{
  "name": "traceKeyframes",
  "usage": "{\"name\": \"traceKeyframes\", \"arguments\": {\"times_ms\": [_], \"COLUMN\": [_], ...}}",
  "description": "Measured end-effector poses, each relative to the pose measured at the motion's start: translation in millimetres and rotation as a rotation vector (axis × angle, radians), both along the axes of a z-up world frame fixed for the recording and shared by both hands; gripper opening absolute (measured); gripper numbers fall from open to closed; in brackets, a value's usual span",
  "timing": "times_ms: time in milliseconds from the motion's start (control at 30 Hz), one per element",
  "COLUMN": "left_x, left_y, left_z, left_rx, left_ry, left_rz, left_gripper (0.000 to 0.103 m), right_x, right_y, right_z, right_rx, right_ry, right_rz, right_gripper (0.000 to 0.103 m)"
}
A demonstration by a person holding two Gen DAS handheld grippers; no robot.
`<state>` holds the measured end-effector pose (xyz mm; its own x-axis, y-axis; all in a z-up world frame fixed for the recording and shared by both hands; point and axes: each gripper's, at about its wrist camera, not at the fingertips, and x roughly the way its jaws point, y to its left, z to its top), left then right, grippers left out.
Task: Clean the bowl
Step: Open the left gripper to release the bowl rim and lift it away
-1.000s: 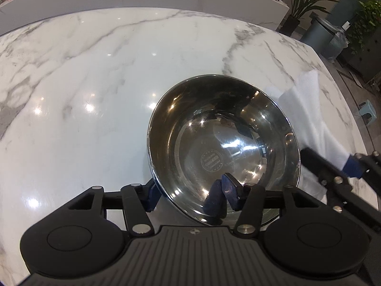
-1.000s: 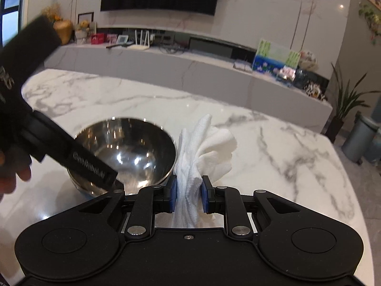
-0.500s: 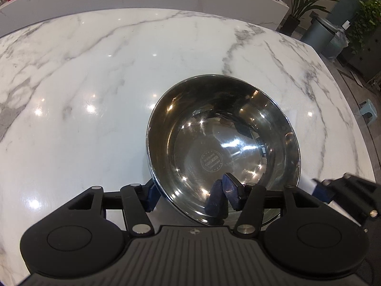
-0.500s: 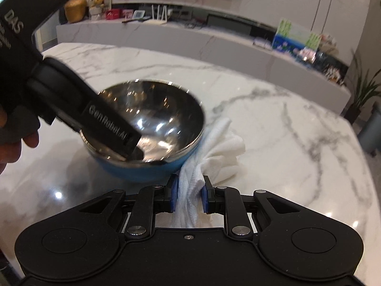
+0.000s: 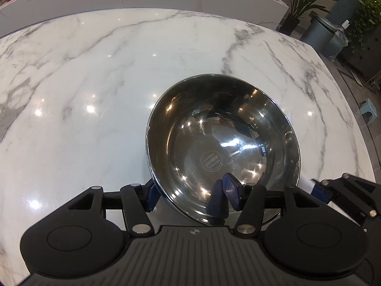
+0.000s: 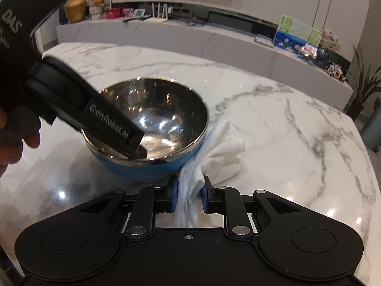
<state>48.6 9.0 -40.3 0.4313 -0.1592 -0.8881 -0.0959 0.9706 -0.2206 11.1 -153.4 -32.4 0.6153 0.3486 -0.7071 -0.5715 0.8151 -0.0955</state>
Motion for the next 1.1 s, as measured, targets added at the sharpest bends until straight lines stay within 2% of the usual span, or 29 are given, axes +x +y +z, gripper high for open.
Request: {"name": "traceKeyframes", "arguments": {"times_ms": [167,267,367,467,567,633,700,800,833,967,1033,1100], "left_x": [-2,-3,-3,-1,0,0,-1,-3,-3,-6,-7,-8], "left_y": [1,2,3,3,3,4,5,4,3,1,1,3], "left_z": [0,1,0,0,1,4,7,13,14,18,20,22], "left_rx": [-0.001,-0.003,0.001,0.022,0.026,0.023,0.024,0.043,0.047,0.047,0.045,0.039], "left_ry": [-0.001,-0.001,-0.008,-0.015,-0.025,-0.043,-0.066,-0.096,-0.101,-0.128,-0.144,-0.165], "left_rz": [0.003,0.003,0.002,0.012,0.019,0.019,0.015,0.001,-0.007,-0.030,-0.031,-0.027], "left_gripper": [0.055,0.055,0.055,0.061,0.065,0.072,0.073,0.076,0.078,0.083,0.084,0.084], "right_x": [5,13,25,37,42,44,43,43,42,44,46,47], "right_y": [-9,-15,-22,-34,-38,-38,-38,-34,-32,-30,-31,-33], "right_z": [10,12,10,2,-4,-11,-16,-20,-21,-24,-25,-23], "right_rx": [0.044,0.030,0.021,0.031,0.036,0.031,0.033,0.020,0.013,-0.010,-0.016,-0.011], "right_ry": [-0.059,-0.073,-0.048,0.016,0.066,0.111,0.126,0.140,0.143,0.146,0.146,0.145], "right_rz": [-0.028,-0.074,-0.134,-0.200,-0.227,-0.233,-0.239,-0.242,-0.242,-0.270,-0.290,-0.305], "right_gripper": [0.018,0.018,0.018,0.019,0.019,0.019,0.021,0.028,0.036,0.050,0.054,0.055]}}
